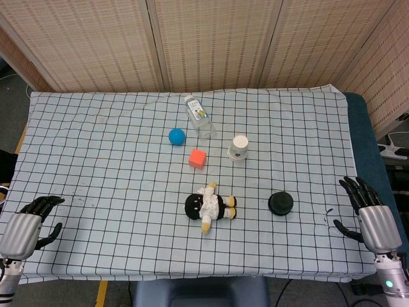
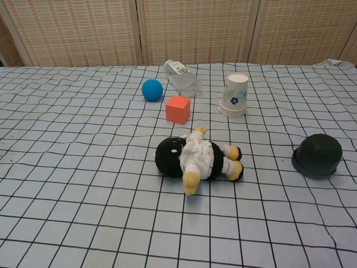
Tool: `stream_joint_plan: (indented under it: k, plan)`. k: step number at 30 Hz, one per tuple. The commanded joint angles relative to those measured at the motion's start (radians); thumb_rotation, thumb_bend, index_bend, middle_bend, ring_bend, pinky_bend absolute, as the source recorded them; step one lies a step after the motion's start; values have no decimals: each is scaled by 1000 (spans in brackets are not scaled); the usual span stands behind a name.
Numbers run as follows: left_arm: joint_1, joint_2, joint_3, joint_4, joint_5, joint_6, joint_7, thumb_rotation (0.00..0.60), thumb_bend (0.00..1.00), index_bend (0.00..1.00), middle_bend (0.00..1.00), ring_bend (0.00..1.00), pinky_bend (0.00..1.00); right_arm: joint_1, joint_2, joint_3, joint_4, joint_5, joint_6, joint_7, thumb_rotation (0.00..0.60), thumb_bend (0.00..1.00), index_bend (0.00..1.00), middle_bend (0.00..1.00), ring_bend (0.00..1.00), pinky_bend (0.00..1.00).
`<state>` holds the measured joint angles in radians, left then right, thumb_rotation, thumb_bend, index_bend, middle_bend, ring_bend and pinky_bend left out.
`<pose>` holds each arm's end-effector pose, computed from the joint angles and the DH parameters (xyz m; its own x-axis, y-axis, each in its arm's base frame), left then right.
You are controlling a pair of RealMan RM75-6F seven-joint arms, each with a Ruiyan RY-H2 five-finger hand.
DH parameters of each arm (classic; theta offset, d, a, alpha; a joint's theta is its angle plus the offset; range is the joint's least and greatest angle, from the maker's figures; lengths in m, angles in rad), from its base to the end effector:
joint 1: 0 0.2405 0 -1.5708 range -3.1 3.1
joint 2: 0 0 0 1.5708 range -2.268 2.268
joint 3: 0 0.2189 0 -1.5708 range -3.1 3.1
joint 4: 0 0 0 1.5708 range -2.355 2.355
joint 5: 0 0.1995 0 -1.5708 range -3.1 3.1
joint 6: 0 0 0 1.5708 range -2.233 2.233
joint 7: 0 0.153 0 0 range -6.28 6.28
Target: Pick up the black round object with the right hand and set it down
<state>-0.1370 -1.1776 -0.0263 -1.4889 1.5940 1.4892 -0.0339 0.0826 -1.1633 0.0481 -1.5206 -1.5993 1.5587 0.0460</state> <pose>-0.2701 0.1967 0.1380 0.4315 -0.0029 0.9021 0.8927 -0.1424 -0.4275 -0.2687 -0.1852 0.1517 0.3960 0.0676 0.9157 -0.9102 -0.1031 0.4012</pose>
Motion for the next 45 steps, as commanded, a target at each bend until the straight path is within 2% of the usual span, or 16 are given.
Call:
stream_joint_plan:
  k: [1, 7, 12, 15, 22, 29, 34, 45]
  plan:
    - [-2, 1, 2, -1, -4, -5, 2, 600, 395, 251, 234, 204, 390, -6, 4, -3, -14, 6, -4, -13, 600, 102, 96, 60, 9, 142]
    - [0, 2, 2, -4, -8, -1, 19, 600, 395, 258, 239, 204, 389, 7, 9, 4, -26, 36, -45, -38, 600, 101, 95, 60, 9, 142]
    - [-2, 3, -3, -4, -20, -6, 18, 600, 395, 261, 240, 204, 390, 31, -5, 20, 5, 39, -66, -35, 600, 102, 81, 60, 10, 142]
    - [-2, 3, -4, -7, -29, -10, 24, 600, 396, 264, 241, 204, 390, 51, -18, 26, 33, 45, -94, -6, 600, 102, 66, 111, 10, 142]
    - [5, 10, -5, -14, -30, 6, 13, 600, 396, 271, 246, 204, 390, 132, -4, 32, 54, 104, -278, 126, 600, 102, 66, 144, 11, 142]
    - [8, 14, -4, -16, -38, 4, 7, 600, 396, 276, 247, 204, 391, 234, 12, 40, 39, 153, -478, 183, 600, 102, 77, 151, 11, 142]
    - [8, 17, -2, -19, -34, 6, 7, 600, 396, 277, 247, 204, 391, 298, 7, 43, 24, 181, -588, 177, 600, 102, 95, 155, 11, 142]
    - [5, 18, -4, -18, -43, -4, 3, 600, 396, 280, 249, 204, 391, 372, -31, 41, 17, 271, -714, 83, 600, 102, 108, 155, 11, 142]
